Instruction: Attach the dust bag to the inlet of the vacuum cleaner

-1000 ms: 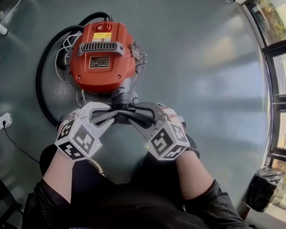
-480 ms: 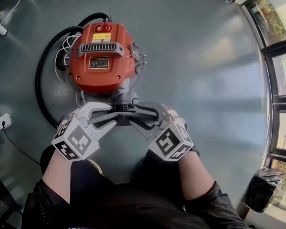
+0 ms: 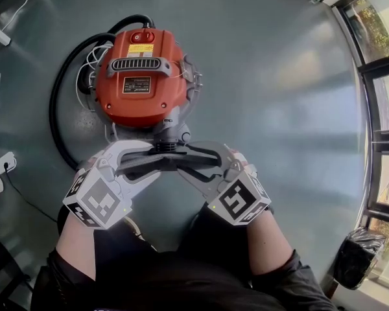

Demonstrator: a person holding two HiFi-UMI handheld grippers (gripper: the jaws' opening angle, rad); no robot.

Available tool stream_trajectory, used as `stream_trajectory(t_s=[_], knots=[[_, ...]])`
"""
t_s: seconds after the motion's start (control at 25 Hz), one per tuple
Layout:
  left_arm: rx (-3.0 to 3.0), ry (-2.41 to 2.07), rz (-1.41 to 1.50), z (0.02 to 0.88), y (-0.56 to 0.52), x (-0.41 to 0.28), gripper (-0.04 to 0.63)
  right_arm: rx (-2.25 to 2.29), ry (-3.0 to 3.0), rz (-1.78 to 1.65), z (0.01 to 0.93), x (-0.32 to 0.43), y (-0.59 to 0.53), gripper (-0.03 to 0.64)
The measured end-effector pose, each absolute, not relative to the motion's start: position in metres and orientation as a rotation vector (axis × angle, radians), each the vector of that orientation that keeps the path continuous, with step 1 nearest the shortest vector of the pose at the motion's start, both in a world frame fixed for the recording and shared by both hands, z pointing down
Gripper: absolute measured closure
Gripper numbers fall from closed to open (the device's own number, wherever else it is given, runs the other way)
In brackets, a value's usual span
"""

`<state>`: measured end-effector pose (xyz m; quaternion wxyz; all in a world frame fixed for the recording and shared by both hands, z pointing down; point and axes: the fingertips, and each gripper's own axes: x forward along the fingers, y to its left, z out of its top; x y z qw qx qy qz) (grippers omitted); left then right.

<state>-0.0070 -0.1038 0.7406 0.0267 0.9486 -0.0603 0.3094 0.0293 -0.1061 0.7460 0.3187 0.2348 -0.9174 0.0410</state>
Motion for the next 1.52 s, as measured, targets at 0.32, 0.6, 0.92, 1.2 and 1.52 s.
stream_trajectory(t_s=[0.32,0.6,0.92,1.2,1.52], knots=[[2.936,-0.253,0.827,0.683,-0.111,-0.016,0.385,0.658,-2.398,0.106,0.706,0.032,-0.102,0.436],[2.871,-0.271,0.814,0.638,-0.09,-0.021,0.387,0.676,-2.387,0.179,0.658,0.032,-0.079,0.436],[2.811,-0.319,0.808,0.585,-0.071,-0.033,0.39,0.696,-2.377,0.252,0.597,0.029,-0.07,0.436],[2.795,-0.342,0.801,0.516,-0.06,-0.036,0.394,0.712,-2.369,0.286,0.537,0.021,-0.055,0.436],[2.79,-0.31,0.822,0.425,-0.032,-0.038,0.404,0.742,-2.404,0.318,0.449,0.012,-0.031,0.436]])
